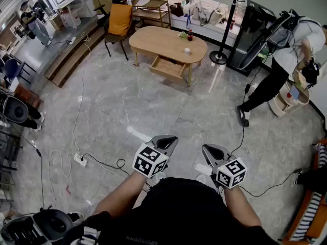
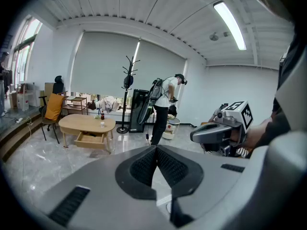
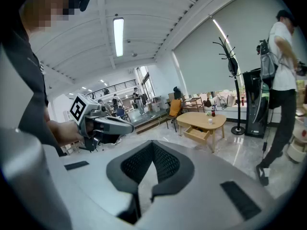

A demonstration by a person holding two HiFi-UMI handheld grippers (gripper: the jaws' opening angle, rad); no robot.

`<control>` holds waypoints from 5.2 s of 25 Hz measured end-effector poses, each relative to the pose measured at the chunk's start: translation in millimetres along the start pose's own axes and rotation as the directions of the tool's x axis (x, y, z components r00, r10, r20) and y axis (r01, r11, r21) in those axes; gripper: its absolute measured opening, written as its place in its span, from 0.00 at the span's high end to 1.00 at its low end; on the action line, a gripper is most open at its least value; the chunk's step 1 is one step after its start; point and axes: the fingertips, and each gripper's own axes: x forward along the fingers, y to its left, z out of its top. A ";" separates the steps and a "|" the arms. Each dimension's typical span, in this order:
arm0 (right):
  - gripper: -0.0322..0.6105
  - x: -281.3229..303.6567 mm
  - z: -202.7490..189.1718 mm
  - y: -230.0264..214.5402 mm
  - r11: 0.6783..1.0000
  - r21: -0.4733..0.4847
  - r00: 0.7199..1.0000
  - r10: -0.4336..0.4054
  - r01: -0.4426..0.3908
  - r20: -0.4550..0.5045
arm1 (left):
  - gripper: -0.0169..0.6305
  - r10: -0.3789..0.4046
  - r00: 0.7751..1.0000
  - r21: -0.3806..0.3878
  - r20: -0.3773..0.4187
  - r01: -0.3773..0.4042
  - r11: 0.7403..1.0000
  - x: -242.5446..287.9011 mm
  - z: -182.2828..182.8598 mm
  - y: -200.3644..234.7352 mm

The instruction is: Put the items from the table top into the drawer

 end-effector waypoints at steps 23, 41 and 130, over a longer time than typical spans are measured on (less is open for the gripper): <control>0.95 17.7 2.7 2.2 1.000 -0.013 1.000 -0.004 0.004 -0.009 | 0.97 0.005 1.000 -0.009 0.029 -0.005 1.000 -4.7 2.6 18.8; 0.94 113.8 -5.6 76.2 1.000 0.003 0.997 0.022 -0.022 -0.074 | 0.97 0.018 1.000 -0.059 -0.021 -0.019 0.998 -78.7 -53.5 101.3; 0.66 814.2 73.4 -776.8 0.936 -0.148 0.651 -0.329 0.318 -0.684 | 0.97 0.005 0.890 -0.177 -0.456 -0.096 0.980 455.0 238.2 841.4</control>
